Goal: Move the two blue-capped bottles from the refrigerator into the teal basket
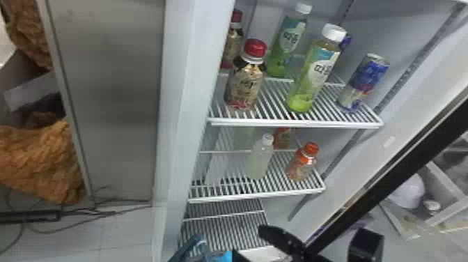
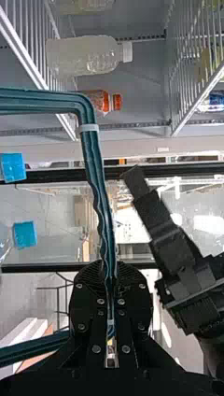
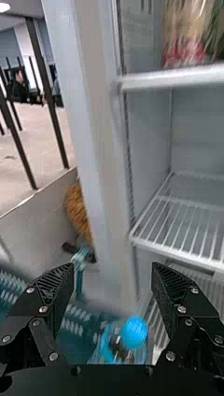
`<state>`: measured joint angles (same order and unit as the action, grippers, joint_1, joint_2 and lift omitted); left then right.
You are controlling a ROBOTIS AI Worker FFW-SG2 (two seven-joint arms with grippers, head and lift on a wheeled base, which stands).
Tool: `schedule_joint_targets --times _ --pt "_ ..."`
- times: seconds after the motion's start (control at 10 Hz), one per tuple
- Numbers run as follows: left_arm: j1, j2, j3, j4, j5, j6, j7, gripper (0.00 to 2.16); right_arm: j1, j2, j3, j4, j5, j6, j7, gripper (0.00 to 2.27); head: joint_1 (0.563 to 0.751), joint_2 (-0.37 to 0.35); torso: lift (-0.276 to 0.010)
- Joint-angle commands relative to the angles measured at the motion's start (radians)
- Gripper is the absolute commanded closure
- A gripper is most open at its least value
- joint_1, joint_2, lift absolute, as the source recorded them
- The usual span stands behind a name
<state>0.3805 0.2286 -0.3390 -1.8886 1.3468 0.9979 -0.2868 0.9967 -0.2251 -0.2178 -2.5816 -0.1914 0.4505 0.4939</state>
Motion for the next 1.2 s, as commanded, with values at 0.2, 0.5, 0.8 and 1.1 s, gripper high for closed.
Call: schedule_joint_targets --times 0.2,0.5,0.8,1.1 --pt "0.000 -0.003 0.000 0.000 -0.002 -0.002 0.000 1.09 -0.017 0.099 -0.038 0.102 0.055 -0.279 -0.029 0.44 0.695 -0.350 -0.153" --pt "-0.003 -0.002 -0.006 0.000 -0.003 -0.002 0.000 1.09 -0.071 0.141 -0.045 0.212 0.069 -0.458 -0.072 0.44 0.695 -0.350 -0.153" --pt "-0.003 -0.003 -0.008 0.000 -0.002 -0.002 0.000 1.09 -0.150 0.153 -0.038 0.347 0.078 -0.627 -0.104 0.43 0.695 -0.350 -0.153" --pt "-0.005 -0.006 -0.006 0.000 -0.002 -0.002 0.000 1.09 -0.260 0.141 -0.002 0.526 0.072 -0.799 -0.137 0.38 0.695 -0.350 -0.153"
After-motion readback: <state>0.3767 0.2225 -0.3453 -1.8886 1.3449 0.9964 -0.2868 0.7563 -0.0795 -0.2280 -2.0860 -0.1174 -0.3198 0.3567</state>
